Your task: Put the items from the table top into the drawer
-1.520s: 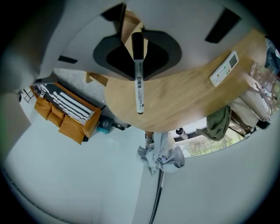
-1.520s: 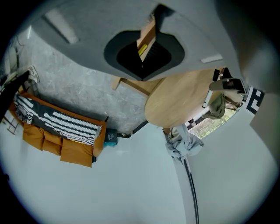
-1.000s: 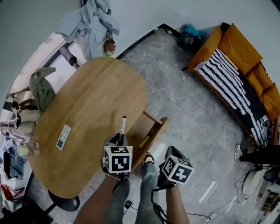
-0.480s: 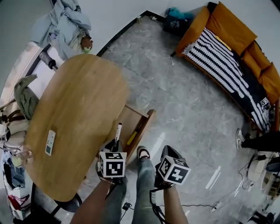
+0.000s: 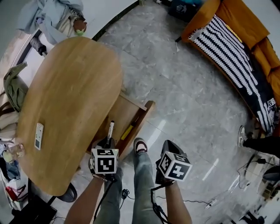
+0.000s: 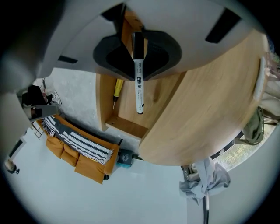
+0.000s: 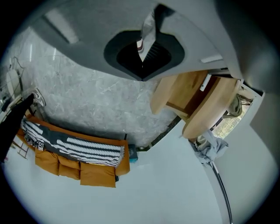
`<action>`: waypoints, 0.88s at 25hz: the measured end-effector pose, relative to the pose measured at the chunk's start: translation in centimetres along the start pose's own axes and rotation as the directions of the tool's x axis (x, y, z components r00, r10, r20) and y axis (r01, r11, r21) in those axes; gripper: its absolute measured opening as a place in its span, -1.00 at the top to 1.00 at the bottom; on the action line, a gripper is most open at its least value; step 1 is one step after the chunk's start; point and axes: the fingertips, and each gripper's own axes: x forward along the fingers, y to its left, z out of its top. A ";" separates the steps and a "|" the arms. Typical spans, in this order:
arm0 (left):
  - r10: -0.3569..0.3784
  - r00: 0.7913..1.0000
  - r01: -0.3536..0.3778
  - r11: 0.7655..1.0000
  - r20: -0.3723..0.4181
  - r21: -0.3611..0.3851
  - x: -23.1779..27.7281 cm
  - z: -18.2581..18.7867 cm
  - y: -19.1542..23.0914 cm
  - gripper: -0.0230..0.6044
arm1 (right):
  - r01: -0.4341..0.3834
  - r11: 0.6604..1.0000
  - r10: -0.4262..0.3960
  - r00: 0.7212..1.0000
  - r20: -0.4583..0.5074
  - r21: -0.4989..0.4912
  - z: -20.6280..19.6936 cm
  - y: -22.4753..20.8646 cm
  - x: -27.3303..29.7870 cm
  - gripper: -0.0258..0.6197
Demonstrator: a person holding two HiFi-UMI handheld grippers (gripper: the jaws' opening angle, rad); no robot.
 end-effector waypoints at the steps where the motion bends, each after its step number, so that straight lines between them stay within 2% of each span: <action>1: 0.002 1.000 -0.003 1.000 -0.007 -0.018 0.5 -0.5 0.3 0.73 | -0.001 1.000 0.001 1.000 -0.008 -0.014 -0.1 0.0 0.5 0.91; 4: 0.004 1.000 -0.005 0.998 -0.023 -0.059 1.9 -1.9 0.7 0.73 | -0.007 0.999 0.006 1.000 -0.029 -0.048 -0.4 0.1 2.1 0.91; 9: -0.011 0.999 0.008 0.997 -0.035 -0.080 3.6 -3.4 0.2 0.73 | -0.020 0.996 0.015 0.998 -0.063 -0.090 -0.9 0.5 3.6 0.91; 20: -0.024 1.000 0.022 0.991 -0.013 -0.135 4.2 -3.1 0.7 0.73 | -0.037 0.992 0.030 0.998 -0.059 -0.124 0.3 2.0 3.9 0.91; 22: -0.024 1.000 0.022 0.989 -0.007 -0.144 4.3 -3.1 0.9 0.64 | -0.041 0.992 0.034 0.998 -0.058 -0.119 0.3 2.2 3.9 0.91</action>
